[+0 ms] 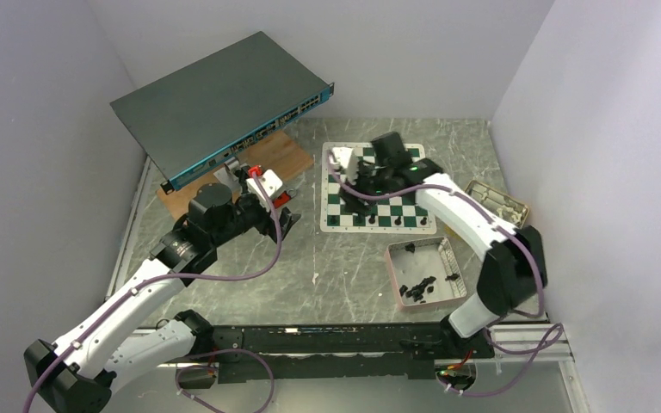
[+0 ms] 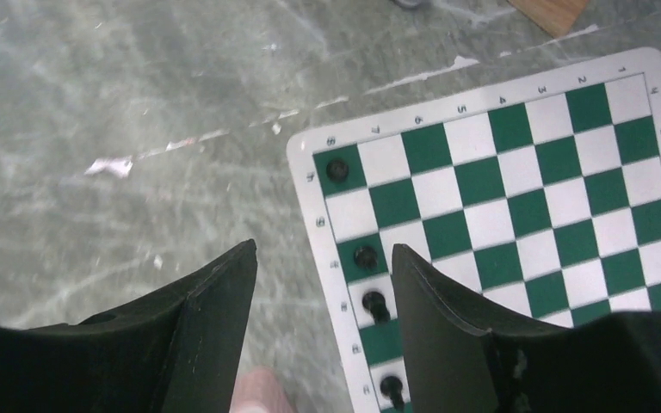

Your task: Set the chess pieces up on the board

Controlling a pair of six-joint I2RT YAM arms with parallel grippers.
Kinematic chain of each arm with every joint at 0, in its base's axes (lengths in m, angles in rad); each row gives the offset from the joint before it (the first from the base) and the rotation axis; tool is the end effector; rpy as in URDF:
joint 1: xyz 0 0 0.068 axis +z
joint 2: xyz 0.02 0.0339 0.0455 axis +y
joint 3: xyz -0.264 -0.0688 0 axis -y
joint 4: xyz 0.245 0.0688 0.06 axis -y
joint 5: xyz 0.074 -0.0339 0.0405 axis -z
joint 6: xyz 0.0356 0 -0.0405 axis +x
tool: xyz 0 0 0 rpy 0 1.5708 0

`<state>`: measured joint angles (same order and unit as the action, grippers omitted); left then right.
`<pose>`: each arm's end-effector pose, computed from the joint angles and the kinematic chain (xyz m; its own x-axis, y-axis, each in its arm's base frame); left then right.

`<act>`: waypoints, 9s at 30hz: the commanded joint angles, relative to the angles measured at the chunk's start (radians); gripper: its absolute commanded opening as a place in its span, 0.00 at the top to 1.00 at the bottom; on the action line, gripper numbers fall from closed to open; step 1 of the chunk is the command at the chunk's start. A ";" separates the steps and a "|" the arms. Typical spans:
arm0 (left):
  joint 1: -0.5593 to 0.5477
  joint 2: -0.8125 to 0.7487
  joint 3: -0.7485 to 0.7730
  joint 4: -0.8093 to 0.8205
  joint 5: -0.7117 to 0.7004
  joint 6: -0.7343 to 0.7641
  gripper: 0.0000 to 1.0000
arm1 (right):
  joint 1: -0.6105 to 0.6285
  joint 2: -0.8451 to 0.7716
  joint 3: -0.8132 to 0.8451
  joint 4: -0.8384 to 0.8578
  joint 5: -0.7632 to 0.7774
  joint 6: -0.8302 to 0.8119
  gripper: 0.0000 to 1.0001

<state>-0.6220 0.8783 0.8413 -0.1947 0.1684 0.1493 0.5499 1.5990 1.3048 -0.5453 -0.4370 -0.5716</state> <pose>0.1629 -0.1241 0.3425 -0.0794 0.2374 -0.9682 0.7269 0.6784 0.1067 0.2908 0.1959 0.2847 -0.1472 -0.6651 -0.7321 -0.9442 0.3150 -0.0964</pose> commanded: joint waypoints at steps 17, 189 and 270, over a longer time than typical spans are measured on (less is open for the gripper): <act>0.001 0.003 0.008 0.039 0.070 -0.014 0.00 | -0.467 -0.385 -0.229 -0.724 -0.331 -0.697 0.27; -0.437 0.981 0.247 0.723 0.117 -1.117 0.68 | -0.806 -0.227 -0.374 -0.740 -0.459 -0.764 1.00; -0.435 1.221 1.081 -0.439 -0.283 0.299 1.00 | -0.817 -0.113 -0.475 -0.459 -0.188 -0.458 0.66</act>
<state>-1.0534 2.0857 1.8565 -0.6186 -0.1505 0.4053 -0.2546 1.5127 0.8288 -1.0035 -0.5926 -1.0191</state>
